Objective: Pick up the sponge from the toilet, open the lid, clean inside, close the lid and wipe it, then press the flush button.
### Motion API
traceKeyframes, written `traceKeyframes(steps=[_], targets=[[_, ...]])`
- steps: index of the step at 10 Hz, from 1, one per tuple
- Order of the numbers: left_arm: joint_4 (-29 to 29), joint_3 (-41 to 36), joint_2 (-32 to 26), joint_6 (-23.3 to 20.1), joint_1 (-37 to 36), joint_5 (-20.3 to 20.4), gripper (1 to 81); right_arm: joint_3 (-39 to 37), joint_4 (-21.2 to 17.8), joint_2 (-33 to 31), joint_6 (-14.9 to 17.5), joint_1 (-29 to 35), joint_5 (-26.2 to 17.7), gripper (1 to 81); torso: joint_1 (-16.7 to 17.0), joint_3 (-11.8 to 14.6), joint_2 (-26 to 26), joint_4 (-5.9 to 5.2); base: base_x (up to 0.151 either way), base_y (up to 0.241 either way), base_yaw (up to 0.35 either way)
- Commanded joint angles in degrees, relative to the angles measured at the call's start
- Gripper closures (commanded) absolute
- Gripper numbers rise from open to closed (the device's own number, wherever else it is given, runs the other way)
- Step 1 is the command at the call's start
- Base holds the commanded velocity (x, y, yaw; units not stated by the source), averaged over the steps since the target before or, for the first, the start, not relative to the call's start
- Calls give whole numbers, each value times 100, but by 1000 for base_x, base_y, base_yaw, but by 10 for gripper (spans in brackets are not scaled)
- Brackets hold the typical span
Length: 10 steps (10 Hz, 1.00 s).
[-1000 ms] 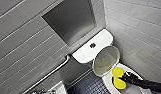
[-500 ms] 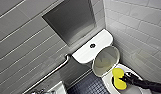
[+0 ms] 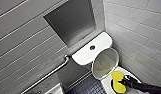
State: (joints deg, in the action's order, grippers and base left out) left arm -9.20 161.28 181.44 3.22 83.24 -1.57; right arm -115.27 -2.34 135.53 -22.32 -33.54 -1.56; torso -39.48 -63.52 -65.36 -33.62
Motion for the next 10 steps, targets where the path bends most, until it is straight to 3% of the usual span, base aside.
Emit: traceKeyframes(steps=[1, 8, 9, 10], targets=[[-11, 105, -170, -14, 171, -528, 10, -47, -65, -164, -44, 870, -257, 811, 2, 0, 2, 0, 0, 0, 0], [-2, 105, -170, -14, 171, -528, 10, -143, -3, -94, -44, 870, -336, 811, 5, 0, -2, 0, 0, 0, 0], [-11, 105, -170, -23, 171, -528, 10, -152, -3, -85, -44, 870, -336, 811, 5, 0, -2, 139, 0, 0, 0], [-11, 88, -161, -14, 171, -528, 10, -152, -3, -94, -44, 870, -336, 811, 5, 0, -2, 549, 0, 0, 0]])
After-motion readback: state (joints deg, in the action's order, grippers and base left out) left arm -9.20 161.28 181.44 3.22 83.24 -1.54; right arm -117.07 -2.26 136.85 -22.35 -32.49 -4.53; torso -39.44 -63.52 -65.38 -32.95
